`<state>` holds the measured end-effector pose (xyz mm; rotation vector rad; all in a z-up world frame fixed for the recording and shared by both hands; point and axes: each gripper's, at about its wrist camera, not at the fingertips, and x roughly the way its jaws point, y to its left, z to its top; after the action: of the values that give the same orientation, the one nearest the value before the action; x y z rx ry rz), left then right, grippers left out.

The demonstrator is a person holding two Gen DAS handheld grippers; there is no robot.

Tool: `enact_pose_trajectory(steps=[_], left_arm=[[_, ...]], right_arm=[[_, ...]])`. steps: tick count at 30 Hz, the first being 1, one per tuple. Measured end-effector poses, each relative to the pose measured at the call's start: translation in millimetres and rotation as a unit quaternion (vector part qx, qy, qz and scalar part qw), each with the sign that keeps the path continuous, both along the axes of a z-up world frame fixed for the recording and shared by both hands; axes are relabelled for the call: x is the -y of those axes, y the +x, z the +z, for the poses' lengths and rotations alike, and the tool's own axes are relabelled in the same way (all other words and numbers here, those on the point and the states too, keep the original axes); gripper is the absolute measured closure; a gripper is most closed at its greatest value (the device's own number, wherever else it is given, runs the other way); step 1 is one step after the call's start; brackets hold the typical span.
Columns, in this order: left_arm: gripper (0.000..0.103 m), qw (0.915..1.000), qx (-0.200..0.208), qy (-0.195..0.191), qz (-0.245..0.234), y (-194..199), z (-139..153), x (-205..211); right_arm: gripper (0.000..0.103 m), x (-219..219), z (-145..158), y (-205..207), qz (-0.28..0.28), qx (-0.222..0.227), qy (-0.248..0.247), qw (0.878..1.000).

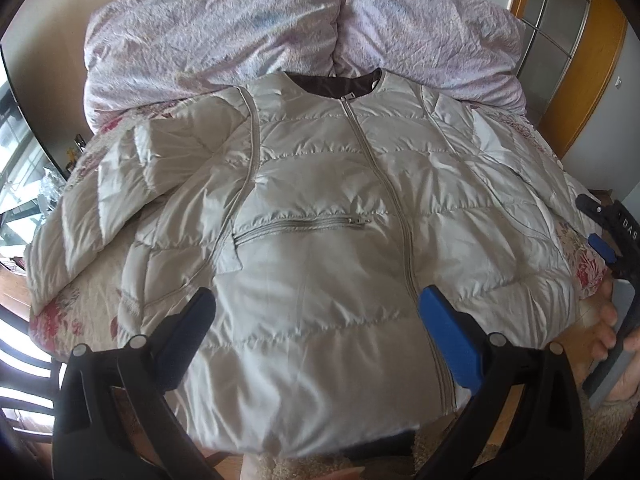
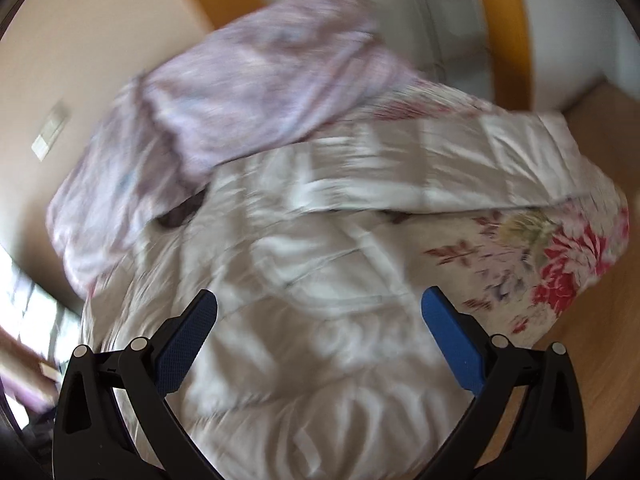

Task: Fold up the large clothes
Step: 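Grasp the grey down jacket's sleeve with the right gripper and lift it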

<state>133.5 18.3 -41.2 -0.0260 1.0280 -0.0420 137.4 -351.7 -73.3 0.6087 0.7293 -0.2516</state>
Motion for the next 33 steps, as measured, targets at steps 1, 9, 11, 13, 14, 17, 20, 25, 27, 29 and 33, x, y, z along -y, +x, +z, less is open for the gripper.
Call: enact_pose_trajectory(steps=[1, 9, 11, 13, 14, 17, 20, 25, 27, 29, 33], left_arm=[[0.002, 1.0, -0.004, -0.003, -0.001, 6, -4, -1], [0.002, 0.9995, -0.026, -0.017, -0.005, 54, -29, -14], [0.002, 0.9993, -0.029, -0.021, -0.005, 63, -34, -17], [0.002, 0.999, -0.032, -0.028, -0.009, 72, -39, -19], [0.002, 0.9989, -0.033, -0.031, -0.01, 75, -42, -19], [0.002, 0.9987, -0.033, -0.038, -0.012, 83, -46, -20], [0.002, 0.9983, -0.035, -0.046, -0.01, 88, -49, -23], [0.002, 0.998, -0.024, -0.058, 0.011, 91, -52, -34], [0.002, 0.997, -0.016, -0.073, 0.02, 90, -52, -42], [0.002, 0.9952, -0.005, -0.092, 0.03, 89, -51, -52], [0.002, 0.9941, 0.008, -0.098, 0.046, 86, -48, -66]], right_arm=[[0.001, 16, -6, 3, -0.019, -0.001, 0.014, 1.0], [0.016, 136, -61, 0, -0.188, -0.016, 0.116, 0.975], [0.023, 158, -75, -6, -0.222, -0.012, 0.155, 0.963], [0.028, 172, -83, -10, -0.244, 0.002, 0.177, 0.954], [0.031, 177, -83, -12, -0.252, 0.008, 0.177, 0.951], [0.042, 192, -86, -9, -0.272, 0.018, 0.185, 0.944], [0.063, 207, -89, -10, -0.295, 0.015, 0.175, 0.939], [0.093, 213, -86, -2, -0.29, -0.001, 0.137, 0.947], [0.097, 207, -71, 11, -0.278, -0.004, 0.088, 0.956], [0.098, 194, -44, 25, -0.255, 0.0, 0.023, 0.967], [0.098, 150, 18, 65, -0.171, 0.037, -0.062, 0.983]])
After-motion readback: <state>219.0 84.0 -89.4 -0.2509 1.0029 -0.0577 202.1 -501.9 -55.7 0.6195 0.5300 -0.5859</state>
